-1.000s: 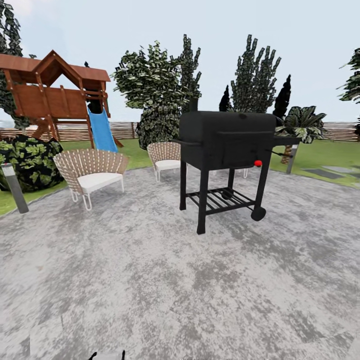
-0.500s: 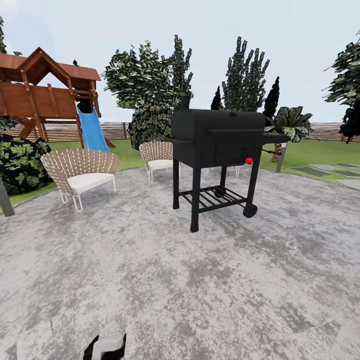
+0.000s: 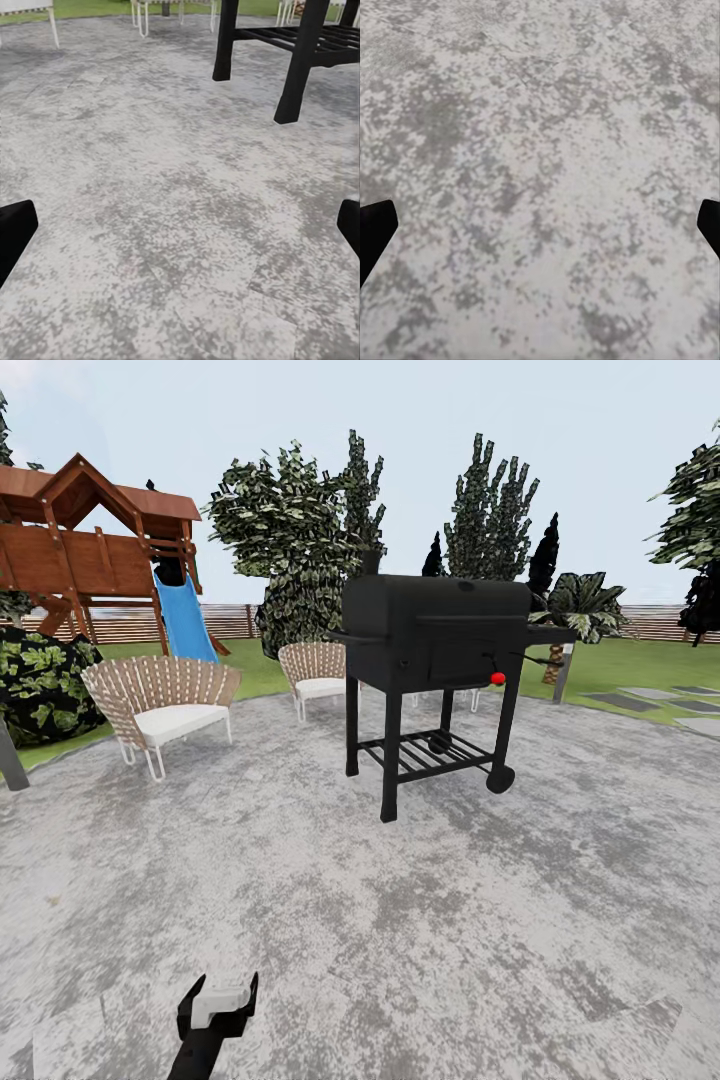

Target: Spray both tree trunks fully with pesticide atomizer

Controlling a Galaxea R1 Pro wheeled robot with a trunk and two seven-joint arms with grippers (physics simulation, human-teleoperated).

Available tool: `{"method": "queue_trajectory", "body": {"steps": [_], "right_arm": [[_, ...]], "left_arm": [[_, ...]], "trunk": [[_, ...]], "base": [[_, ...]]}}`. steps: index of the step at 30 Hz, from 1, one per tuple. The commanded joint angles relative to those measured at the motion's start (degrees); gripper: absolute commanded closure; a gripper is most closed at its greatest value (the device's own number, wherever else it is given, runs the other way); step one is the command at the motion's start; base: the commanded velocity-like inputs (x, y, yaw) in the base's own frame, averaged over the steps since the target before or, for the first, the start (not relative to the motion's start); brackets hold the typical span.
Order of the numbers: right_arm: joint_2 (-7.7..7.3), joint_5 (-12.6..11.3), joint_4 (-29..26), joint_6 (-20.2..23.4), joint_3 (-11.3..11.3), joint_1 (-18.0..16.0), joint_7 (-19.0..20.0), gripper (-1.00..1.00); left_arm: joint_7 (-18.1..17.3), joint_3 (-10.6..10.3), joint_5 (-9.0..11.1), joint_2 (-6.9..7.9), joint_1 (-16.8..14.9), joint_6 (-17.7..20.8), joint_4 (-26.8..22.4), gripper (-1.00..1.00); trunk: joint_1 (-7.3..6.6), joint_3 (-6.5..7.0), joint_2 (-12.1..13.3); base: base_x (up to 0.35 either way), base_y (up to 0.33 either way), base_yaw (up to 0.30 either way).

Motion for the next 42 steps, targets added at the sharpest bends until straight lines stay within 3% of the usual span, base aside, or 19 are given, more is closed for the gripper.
{"method": "queue_trajectory", "body": {"steps": [1,21,28,42], "right_arm": [[0.01,-0.01,0.03,-0.03,-0.02,0.0,-0.01,-1.0],[0.03,-0.19,0.07,-0.76,-0.27,0.0,-0.41,-1.0],[-0.01,-0.19,0.11,-0.77,-0.31,0.0,-0.34,-1.0],[-0.03,-0.19,0.11,-0.77,-0.32,0.0,-0.34,-1.0]], "left_arm": [[0.0,0.03,0.0,0.03,-0.01,0.01,0.02,-1.0],[0.03,0.08,0.04,0.11,0.03,0.02,0.13,-1.0],[0.07,0.08,0.08,0.12,0.0,0.02,0.13,-1.0],[0.09,0.08,0.16,0.12,0.04,0.02,0.12,-1.0]], "trunk": [[0.0,0.0,0.0],[0.0,0.0,0.0],[0.0,0.0,0.0],[0.0,0.0,0.0]], "base": [[0.0,0.0,0.0],[0.009,0.003,0.0],[0.278,0.107,-0.042],[0.303,0.198,-0.258]]}}
